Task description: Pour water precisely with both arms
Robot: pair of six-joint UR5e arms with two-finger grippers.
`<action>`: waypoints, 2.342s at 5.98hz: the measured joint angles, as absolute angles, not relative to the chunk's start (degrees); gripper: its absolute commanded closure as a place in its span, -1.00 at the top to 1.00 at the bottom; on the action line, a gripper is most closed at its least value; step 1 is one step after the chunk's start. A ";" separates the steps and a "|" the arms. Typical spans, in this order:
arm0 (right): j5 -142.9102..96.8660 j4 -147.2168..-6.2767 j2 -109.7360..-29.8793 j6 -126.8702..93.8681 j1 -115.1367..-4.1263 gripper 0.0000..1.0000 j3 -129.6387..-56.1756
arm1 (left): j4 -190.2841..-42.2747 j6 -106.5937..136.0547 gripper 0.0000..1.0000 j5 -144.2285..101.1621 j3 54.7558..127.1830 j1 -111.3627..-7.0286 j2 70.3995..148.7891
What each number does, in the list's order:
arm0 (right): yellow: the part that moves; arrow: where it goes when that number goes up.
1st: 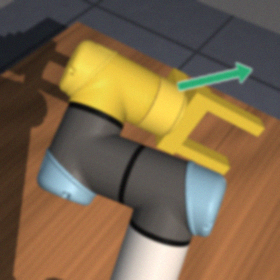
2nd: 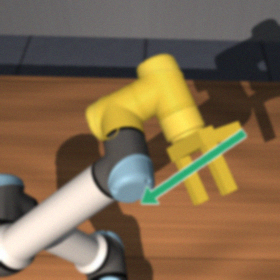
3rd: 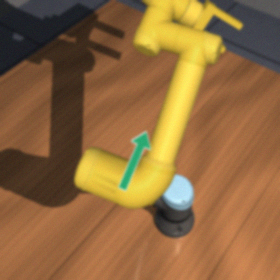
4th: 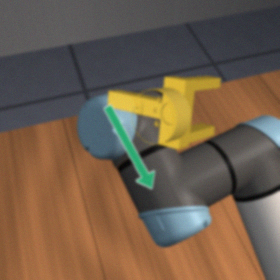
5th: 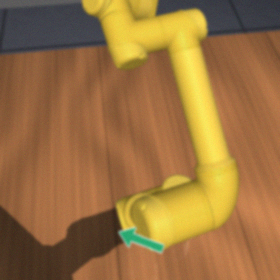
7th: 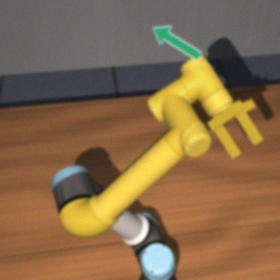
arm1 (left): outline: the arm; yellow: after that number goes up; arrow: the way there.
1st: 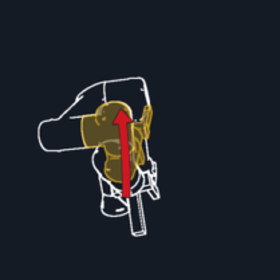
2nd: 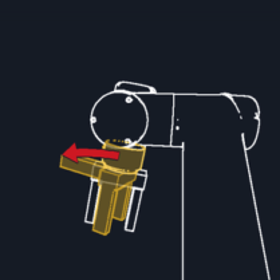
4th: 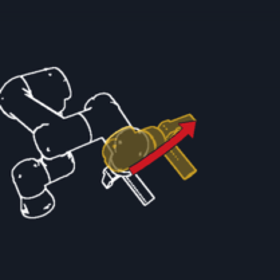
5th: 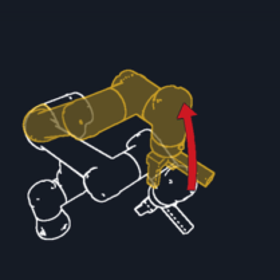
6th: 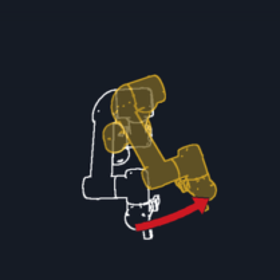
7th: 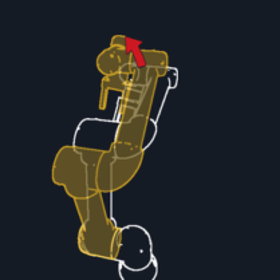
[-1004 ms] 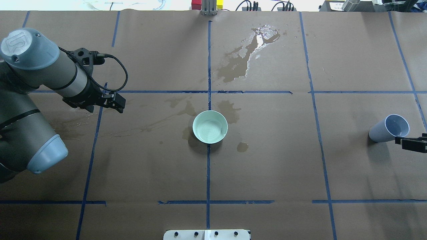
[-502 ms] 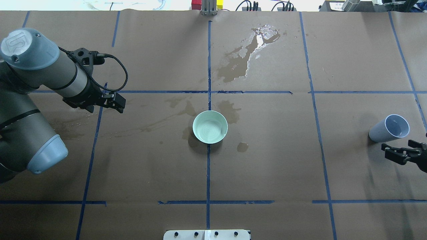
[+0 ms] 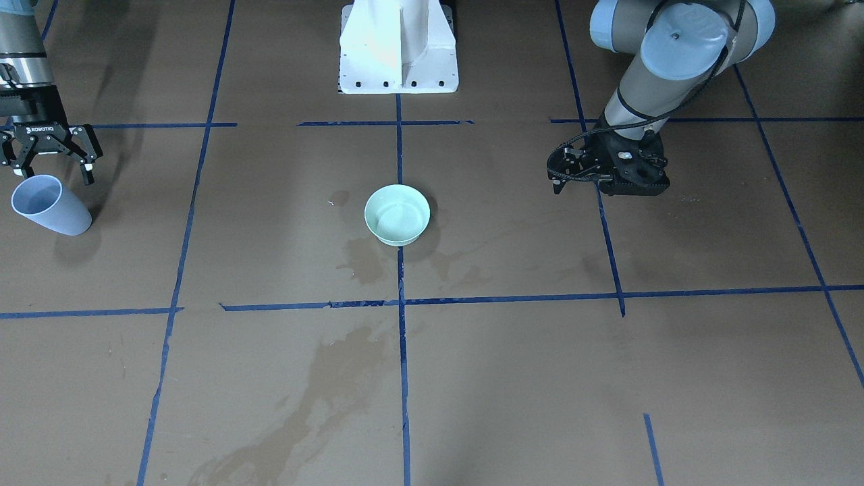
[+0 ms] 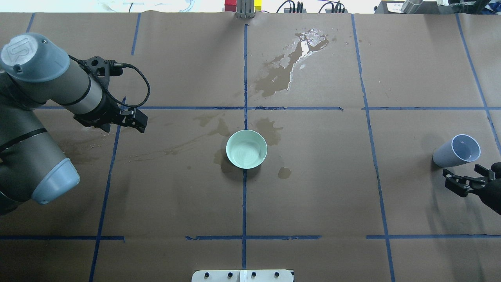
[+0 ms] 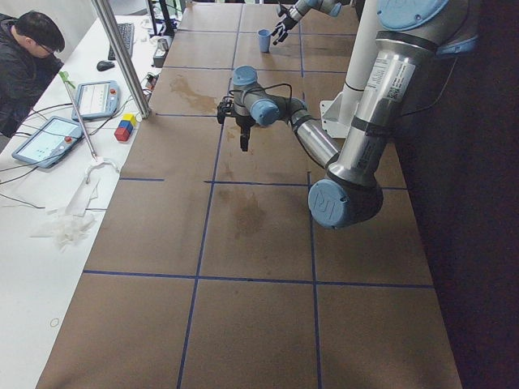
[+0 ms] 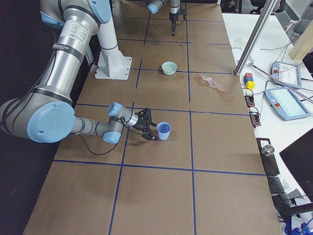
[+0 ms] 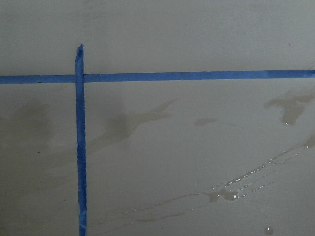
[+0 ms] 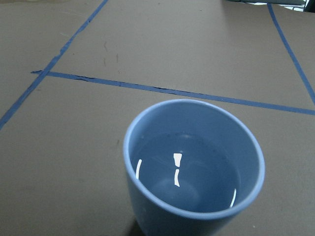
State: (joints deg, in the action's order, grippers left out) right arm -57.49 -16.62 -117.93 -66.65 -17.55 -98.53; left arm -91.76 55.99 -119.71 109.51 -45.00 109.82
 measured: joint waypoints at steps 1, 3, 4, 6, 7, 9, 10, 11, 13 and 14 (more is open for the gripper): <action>-55.83 -16.56 -116.98 -66.56 -17.31 0.98 -97.27 | -91.76 56.05 1.00 -119.71 109.51 -45.00 109.85; -54.11 -15.56 -115.54 -66.08 -17.26 0.98 -95.18 | -91.76 56.03 1.00 -119.71 109.51 -44.94 109.86; -53.88 -14.27 -114.71 -65.86 -17.28 0.99 -93.54 | -91.76 56.06 1.00 -119.71 109.51 -44.92 109.86; -53.77 -12.72 -113.42 -65.22 -17.44 0.99 -91.59 | -91.76 56.07 1.00 -119.71 109.51 -44.87 109.93; -53.72 -12.55 -113.18 -64.90 -17.88 0.99 -91.54 | -91.76 56.07 1.00 -119.71 109.49 -44.85 109.94; -53.68 -12.36 -112.98 -63.89 -20.11 0.99 -91.63 | -91.76 56.07 1.00 -119.71 109.43 -44.83 109.95; -53.64 -12.27 -112.70 -63.65 -21.17 0.99 -91.63 | -91.76 56.08 1.00 -119.71 109.45 -44.83 109.93; -53.62 -12.23 -112.05 -63.54 -21.73 0.99 -91.65 | -91.76 56.07 1.00 -119.71 109.48 -44.82 109.85; -53.62 -12.22 -111.22 -63.51 -22.07 0.99 -91.67 | -91.76 56.07 1.00 -119.71 109.49 -44.83 109.78; -53.61 -12.22 -111.01 -63.37 -22.35 1.00 -91.67 | -91.76 56.07 1.00 -119.71 109.45 -44.82 109.75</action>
State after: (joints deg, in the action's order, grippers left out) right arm -53.61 -12.22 -111.01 -63.37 -22.35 -91.67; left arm -91.76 56.07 -119.71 109.45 -44.82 109.75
